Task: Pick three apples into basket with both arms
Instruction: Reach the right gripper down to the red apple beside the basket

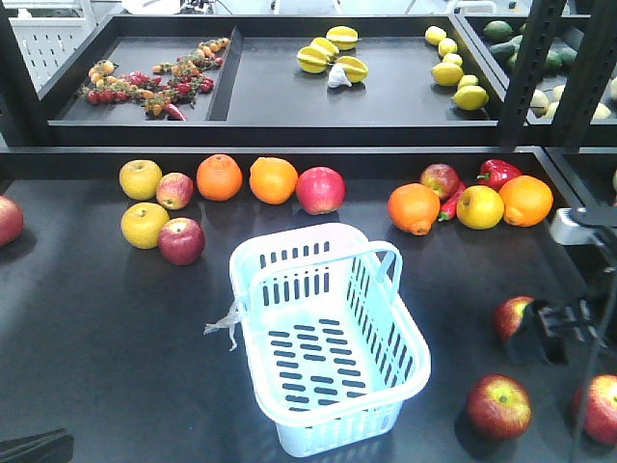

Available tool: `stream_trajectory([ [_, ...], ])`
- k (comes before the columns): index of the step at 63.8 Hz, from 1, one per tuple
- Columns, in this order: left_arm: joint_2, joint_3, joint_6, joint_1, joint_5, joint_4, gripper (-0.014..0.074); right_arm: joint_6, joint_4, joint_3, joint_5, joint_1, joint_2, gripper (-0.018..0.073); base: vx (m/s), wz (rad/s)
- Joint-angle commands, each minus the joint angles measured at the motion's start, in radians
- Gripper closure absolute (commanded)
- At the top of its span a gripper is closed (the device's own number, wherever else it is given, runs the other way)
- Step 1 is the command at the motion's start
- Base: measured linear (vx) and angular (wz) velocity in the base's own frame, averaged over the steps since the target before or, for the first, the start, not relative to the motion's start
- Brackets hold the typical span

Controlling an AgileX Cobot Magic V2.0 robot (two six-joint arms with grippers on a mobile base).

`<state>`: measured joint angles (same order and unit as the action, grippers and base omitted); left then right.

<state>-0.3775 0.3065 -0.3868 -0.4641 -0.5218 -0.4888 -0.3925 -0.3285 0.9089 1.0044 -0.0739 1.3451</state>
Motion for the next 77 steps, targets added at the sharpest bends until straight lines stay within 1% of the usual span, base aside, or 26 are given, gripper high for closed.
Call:
stream_trajectory([
  [1, -0.004, 0.026, 0.006, -0.001, 0.061, -0.026, 0.0604, -0.007, -0.028, 0.053, -0.007, -0.005, 0.054, -0.0111, 0.00, 0.00],
  [7, -0.004, 0.026, 0.006, -0.001, 0.061, -0.026, 0.0604, -0.002, -0.045, 0.055, -0.018, -0.005, 0.133, -0.0107, 0.00, 0.00],
  [15, -0.004, 0.026, 0.006, -0.001, 0.061, -0.026, 0.0604, -0.002, -0.045, 0.055, -0.031, -0.005, 0.215, -0.0103, 0.00, 0.00],
  [26, -0.004, 0.026, 0.006, -0.001, 0.061, -0.026, 0.0604, 0.006, -0.048, 0.055, -0.087, -0.005, 0.294, -0.0094, 0.00, 0.00],
  [51, -0.004, 0.026, 0.006, -0.001, 0.061, -0.026, 0.0604, 0.018, -0.053, 0.055, -0.176, -0.005, 0.373, -0.0086, 0.00, 0.00],
  [62, -0.004, 0.026, 0.006, -0.001, 0.061, -0.026, 0.0604, 0.021, -0.071, 0.055, -0.209, -0.005, 0.403, -0.0083, 0.00, 0.00],
  [77, -0.004, 0.026, 0.006, -0.001, 0.061, -0.026, 0.0604, 0.028, -0.076, 0.093, -0.209, -0.005, 0.457, -0.0077, 0.00, 0.00],
])
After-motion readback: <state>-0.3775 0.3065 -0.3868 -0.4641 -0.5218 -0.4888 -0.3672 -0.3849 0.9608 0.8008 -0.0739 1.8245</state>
